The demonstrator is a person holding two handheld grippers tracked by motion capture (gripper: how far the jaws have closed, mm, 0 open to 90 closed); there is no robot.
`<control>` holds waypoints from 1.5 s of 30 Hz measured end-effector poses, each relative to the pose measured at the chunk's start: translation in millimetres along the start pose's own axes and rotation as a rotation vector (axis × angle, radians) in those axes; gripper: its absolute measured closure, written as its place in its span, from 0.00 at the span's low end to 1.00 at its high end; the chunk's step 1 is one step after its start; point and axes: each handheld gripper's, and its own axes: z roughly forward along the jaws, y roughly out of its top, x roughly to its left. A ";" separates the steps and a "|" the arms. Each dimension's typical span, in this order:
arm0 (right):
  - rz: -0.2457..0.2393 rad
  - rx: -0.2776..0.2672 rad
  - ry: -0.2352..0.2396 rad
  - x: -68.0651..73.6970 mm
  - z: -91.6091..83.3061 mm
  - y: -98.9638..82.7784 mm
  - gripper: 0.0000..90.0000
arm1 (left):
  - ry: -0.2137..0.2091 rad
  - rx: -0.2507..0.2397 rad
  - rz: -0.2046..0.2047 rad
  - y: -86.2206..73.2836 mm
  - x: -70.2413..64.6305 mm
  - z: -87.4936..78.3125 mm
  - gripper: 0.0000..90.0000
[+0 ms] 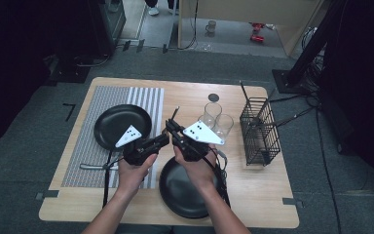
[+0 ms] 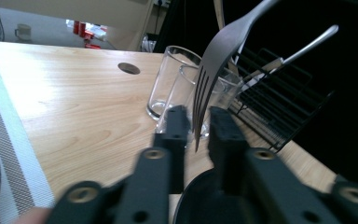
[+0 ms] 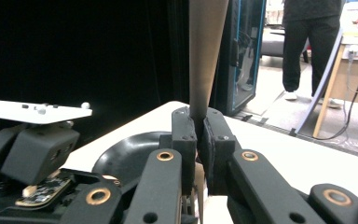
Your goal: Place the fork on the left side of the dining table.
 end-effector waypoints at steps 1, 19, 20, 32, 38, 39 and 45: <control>-0.003 0.003 -0.006 -1.1 -0.3 0.2 0.95 | -0.008 0.001 0.008 -0.3 0.3 -0.7 0.80; -0.027 0.056 -0.030 -5.8 0.7 -3.6 0.96 | 0.007 -0.085 0.090 22.7 -4.6 -27.4 0.59; -0.029 0.062 -0.031 -5.7 1.3 -4.7 0.96 | 0.010 -0.096 0.090 25.2 -5.2 -28.6 0.58; -0.047 0.113 -0.029 -1.9 11.9 -18.6 0.96 | 0.005 -0.157 0.135 48.4 -11.7 -40.9 0.56; -0.053 0.137 -0.015 6.0 20.0 -24.7 0.95 | 0.003 -0.152 0.168 54.4 -16.6 -40.5 0.56; -0.057 0.138 -0.012 7.0 20.8 -25.1 0.95 | 0.003 -0.152 0.172 55.3 -17.1 -40.5 0.56; -0.067 0.143 0.002 13.3 24.4 -26.9 0.95 | 0.005 -0.156 0.191 61.3 -22.0 -37.2 0.57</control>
